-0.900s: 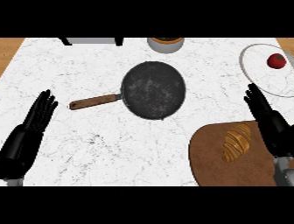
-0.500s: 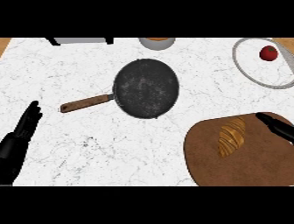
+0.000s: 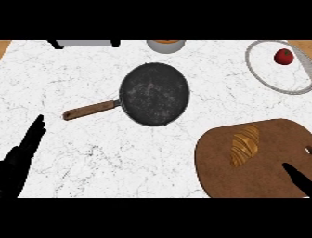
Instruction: Pick the croissant from the cutting board and place it in the pan
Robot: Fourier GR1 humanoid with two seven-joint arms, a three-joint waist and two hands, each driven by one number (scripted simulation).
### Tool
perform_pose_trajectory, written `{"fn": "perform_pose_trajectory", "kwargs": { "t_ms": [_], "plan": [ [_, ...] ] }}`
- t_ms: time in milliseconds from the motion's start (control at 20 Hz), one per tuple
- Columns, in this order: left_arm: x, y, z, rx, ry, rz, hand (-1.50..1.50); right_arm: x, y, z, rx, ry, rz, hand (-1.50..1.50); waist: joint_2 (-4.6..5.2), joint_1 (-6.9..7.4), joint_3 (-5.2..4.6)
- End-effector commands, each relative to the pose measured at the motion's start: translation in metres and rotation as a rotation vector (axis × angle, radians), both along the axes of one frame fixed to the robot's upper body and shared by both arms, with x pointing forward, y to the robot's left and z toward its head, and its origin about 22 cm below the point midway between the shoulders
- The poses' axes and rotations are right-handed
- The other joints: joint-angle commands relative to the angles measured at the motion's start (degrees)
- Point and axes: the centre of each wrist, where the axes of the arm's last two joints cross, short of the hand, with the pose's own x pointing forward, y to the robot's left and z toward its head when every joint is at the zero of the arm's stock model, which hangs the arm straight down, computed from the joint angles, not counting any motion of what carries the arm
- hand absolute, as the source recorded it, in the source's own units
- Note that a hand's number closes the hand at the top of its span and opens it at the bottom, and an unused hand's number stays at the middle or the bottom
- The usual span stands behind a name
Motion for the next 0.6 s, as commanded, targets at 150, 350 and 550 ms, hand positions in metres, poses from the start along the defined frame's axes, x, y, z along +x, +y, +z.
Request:
{"fn": "perform_pose_trajectory", "kwargs": {
  "t_ms": [150,350,550],
  "plan": [
    [0.006,-0.013,0.009,0.002,0.021,-0.035,0.0,-0.039,0.019,0.02,0.034,0.239,0.108,-1.5,0.26,2.95,-0.1],
    [0.01,-0.023,0.003,0.013,0.022,-0.057,0.0,-0.011,0.011,0.074,0.052,0.315,0.226,-1.5,0.43,3.86,0.0],
    [0.022,-0.02,0.004,0.013,-0.003,-0.05,0.0,0.01,0.032,0.118,0.102,0.379,0.308,-1.5,0.36,3.66,0.11]
  ]
}}
